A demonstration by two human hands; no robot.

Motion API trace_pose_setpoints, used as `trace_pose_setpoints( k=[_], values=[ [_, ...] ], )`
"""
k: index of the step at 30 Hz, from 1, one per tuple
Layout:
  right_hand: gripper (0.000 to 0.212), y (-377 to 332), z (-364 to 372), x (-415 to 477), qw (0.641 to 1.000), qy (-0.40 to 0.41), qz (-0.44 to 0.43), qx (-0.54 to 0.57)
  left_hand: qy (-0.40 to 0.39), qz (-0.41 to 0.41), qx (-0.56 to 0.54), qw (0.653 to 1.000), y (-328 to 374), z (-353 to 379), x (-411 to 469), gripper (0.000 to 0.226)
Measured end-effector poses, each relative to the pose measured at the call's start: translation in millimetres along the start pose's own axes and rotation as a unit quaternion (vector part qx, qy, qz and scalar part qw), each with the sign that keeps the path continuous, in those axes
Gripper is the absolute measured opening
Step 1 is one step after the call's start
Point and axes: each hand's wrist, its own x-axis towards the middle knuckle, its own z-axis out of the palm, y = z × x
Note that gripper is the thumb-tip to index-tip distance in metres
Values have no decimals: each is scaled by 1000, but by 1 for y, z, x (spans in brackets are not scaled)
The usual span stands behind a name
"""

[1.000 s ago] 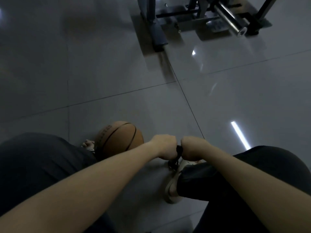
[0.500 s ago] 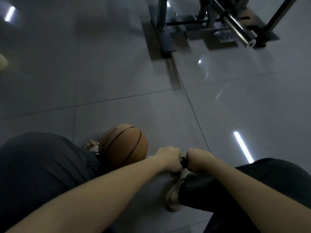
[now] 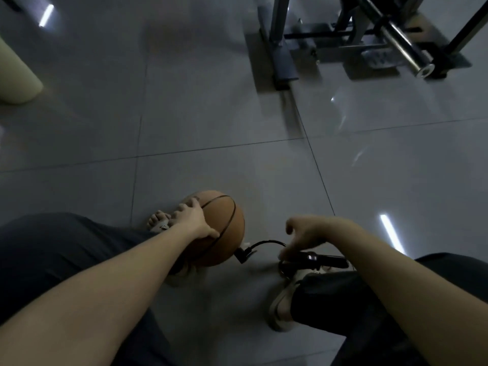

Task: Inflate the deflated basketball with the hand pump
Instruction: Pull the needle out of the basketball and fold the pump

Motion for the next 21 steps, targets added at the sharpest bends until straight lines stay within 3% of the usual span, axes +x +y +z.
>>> trace_pose_setpoints(
  k=[4,8,14,18,21],
  values=[
    [65,-39,1,34,994,82,-48,57,26,22,-35,999,3,7,8,136],
    [53,-72,14,84,988,82,-73,108,30,13,-55,998,5,3,18,132],
    [98,-92,32,152,977,100,-50,183,29,11,-63,998,8,0,27,129],
    [84,-92,33,170,968,144,-46,202,13,16,-76,997,4,-15,37,127],
    [85,-87,31,174,962,141,-37,230,22,24,-85,996,4,-19,37,126]
  ],
)
